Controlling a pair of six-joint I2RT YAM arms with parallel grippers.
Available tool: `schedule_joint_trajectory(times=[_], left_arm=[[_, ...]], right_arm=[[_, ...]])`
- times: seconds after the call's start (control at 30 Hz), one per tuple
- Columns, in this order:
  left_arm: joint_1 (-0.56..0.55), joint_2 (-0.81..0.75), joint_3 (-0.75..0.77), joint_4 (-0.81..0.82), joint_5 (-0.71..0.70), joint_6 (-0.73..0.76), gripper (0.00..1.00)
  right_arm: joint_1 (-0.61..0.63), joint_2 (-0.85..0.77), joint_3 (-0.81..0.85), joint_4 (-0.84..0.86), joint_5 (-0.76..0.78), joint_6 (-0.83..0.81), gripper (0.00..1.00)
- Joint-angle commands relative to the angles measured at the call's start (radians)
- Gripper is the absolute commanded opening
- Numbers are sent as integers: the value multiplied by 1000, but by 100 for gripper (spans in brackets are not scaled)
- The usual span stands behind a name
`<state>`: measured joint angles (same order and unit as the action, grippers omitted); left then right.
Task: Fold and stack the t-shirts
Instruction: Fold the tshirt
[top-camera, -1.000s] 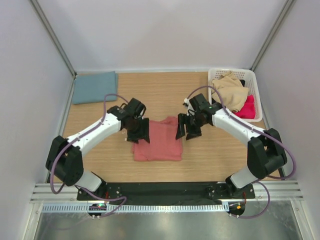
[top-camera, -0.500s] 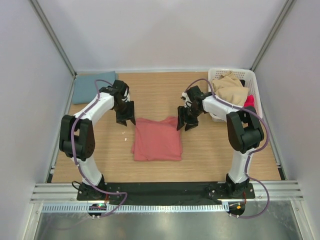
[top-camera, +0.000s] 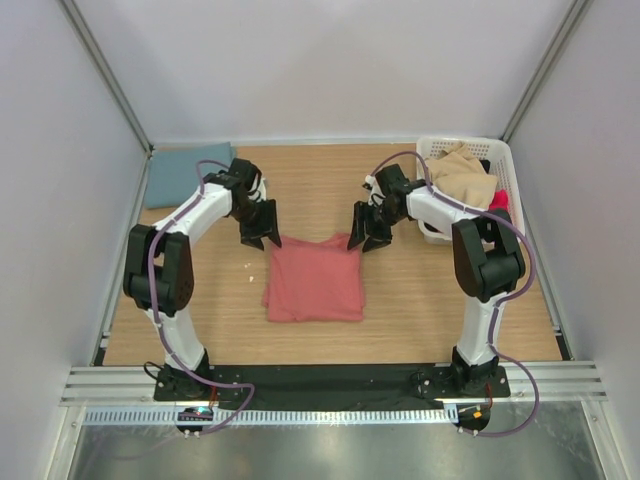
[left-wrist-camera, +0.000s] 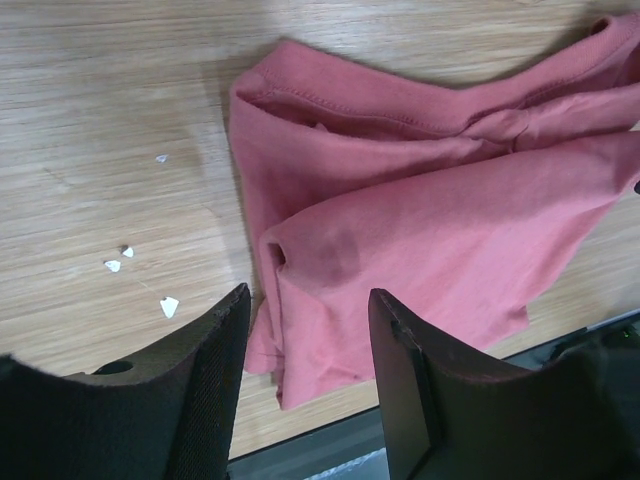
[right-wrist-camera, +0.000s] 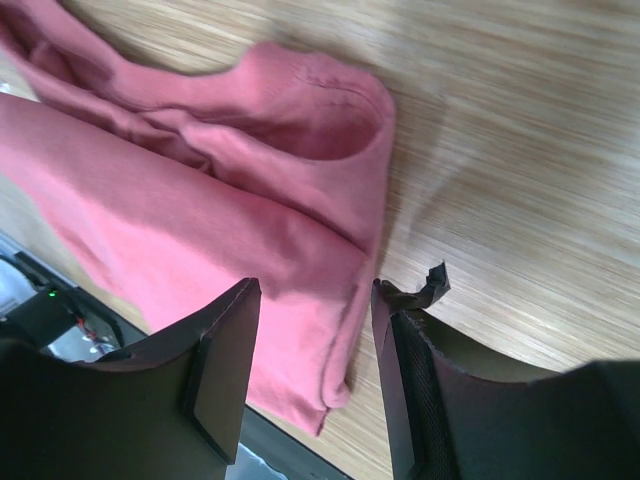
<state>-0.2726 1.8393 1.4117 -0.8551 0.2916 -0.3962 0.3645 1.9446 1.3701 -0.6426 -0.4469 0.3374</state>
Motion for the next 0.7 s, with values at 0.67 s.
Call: schedule_joint_trajectory(times=[0.67], left_arm=[[0, 100, 59, 37, 26, -16, 30]], right_arm=[[2, 34, 9, 86, -90, 77, 34]])
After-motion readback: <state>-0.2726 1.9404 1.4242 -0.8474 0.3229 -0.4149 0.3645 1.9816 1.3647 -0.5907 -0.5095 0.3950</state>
